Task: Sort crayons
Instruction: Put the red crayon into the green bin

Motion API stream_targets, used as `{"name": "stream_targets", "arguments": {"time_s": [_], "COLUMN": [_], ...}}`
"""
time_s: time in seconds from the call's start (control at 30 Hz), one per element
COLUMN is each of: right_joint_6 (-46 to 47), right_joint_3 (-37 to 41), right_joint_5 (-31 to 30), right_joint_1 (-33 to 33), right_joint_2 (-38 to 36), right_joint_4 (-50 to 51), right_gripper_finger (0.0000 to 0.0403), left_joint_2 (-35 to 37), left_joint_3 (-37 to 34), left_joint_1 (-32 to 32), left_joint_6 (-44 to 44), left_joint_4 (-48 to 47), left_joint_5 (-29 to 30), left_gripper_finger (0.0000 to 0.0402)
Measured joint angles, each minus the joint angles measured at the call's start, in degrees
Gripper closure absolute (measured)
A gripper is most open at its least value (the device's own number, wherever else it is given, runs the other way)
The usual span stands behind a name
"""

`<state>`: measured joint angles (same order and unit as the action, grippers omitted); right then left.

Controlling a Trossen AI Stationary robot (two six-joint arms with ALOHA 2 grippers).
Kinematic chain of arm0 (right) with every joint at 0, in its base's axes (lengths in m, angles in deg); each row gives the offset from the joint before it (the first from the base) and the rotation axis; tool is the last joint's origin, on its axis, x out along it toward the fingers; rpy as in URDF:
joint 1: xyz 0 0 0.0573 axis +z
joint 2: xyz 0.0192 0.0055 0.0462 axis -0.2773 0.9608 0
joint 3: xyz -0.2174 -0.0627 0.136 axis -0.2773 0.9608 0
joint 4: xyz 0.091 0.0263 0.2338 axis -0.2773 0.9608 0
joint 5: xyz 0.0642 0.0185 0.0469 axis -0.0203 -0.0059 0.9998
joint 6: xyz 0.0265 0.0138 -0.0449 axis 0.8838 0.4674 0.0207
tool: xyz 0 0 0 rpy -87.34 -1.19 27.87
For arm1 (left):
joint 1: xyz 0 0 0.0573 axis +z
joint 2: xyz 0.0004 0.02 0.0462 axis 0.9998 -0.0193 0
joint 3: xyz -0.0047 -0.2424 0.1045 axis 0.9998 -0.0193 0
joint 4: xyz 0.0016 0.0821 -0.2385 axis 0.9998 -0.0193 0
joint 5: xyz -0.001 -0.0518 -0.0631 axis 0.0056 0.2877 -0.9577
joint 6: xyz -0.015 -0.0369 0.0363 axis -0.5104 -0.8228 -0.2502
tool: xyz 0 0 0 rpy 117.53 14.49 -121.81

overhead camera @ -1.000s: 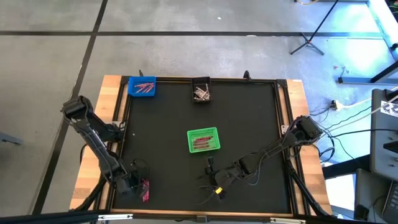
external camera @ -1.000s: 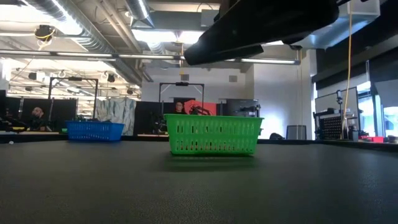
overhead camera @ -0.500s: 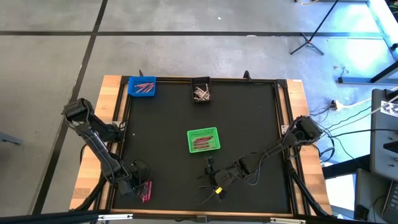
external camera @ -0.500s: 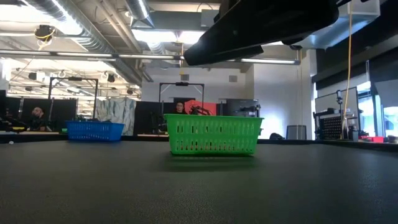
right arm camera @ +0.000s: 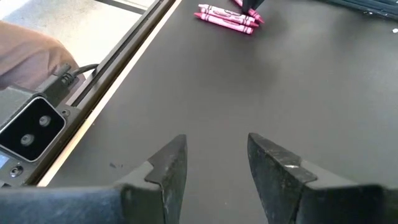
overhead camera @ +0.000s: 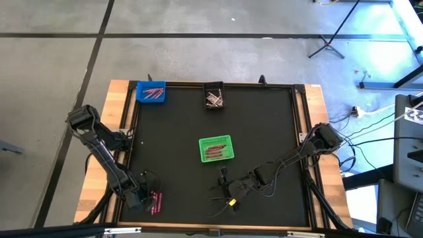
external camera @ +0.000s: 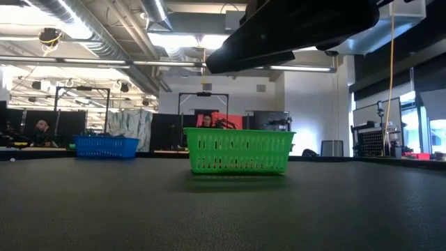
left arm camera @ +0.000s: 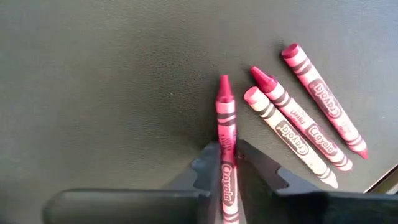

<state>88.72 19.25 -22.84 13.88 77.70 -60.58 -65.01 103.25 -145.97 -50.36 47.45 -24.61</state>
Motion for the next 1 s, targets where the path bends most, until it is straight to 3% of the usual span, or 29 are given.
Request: {"name": "stream_targets", "arguments": {"time_s": [0.17,0.5,0.7,1.0], "right_joint_6": [0.0,1.22,2.67,2.93], "right_joint_3": [0.0,0.0,0.04,0.04], "right_joint_5": [0.0,0.11,-2.38,-2.4], "right_joint_1": [0.0,0.0,-0.11,-0.11], "right_joint_2": [-0.02,-0.04,-0.11,-0.11], "right_joint_4": [-0.02,-0.04,-2.91,-7.07], "right_gripper_finger": [0.0237,0.0237,0.0231,0.0143], "left_joint_2": [0.0,3.13,4.6,4.46], "left_joint_3": [-0.03,3.9,9.83,11.95], "left_joint_1": [0.0,0.07,0.07,0.15], "left_joint_6": [1.46,6.05,19.32,43.29], "left_joint_4": [-0.34,-5.2,-5.52,5.33], "left_joint_5": [0.2,3.78,18.86,38.48], "left_gripper_finger": [0.0395,0.039,0.0391,0.0392]}}
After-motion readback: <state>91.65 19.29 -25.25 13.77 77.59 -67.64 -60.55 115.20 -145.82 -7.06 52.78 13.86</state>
